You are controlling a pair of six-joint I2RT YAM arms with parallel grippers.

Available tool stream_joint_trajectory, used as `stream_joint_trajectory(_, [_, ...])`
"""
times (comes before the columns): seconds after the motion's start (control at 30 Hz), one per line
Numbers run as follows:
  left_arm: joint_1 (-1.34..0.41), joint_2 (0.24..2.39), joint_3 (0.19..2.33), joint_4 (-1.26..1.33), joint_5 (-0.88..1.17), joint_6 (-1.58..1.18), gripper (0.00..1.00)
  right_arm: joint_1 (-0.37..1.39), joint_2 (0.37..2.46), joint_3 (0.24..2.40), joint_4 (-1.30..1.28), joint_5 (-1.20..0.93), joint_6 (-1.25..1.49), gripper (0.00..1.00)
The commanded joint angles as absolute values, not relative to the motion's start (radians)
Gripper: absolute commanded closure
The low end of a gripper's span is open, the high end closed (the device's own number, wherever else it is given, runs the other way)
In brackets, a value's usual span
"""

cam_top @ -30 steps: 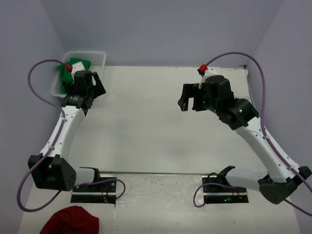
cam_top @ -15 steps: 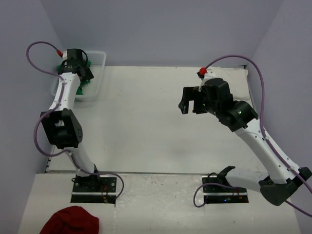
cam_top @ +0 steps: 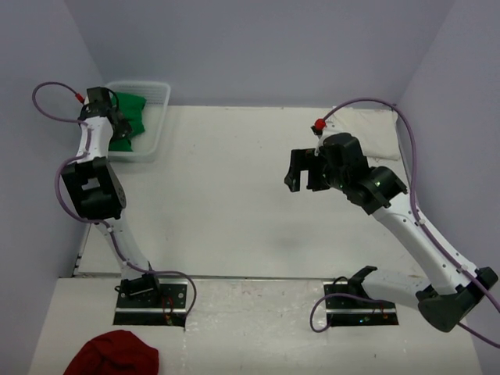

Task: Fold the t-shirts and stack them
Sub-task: Grab crumpled tshirt from bin with the left arm

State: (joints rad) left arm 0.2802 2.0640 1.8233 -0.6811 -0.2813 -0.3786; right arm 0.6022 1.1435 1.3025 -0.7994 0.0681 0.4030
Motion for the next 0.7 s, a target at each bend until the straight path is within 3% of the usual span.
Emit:
stream_joint_trajectory(0.0, [0.304, 2.106, 1.879, -0.611, -0.206, -0.327, 0.15, 0.607, 1.123, 1.275, -0.776, 0.045, 0.426, 0.01])
stream_joint_trajectory(0.23, [0.316, 2.099, 1.815, -0.372, -0.095, -0.268, 0.20, 0.609, 1.120, 1.220, -0.752, 0.006, 0.456, 0.01])
stream_joint_trajectory(0.67, [0.310, 2.124, 1.782, -0.230, -0.091, -0.245, 0.25, 0.609, 1.120, 1.184, -0.732, 0.006, 0.454, 0.01])
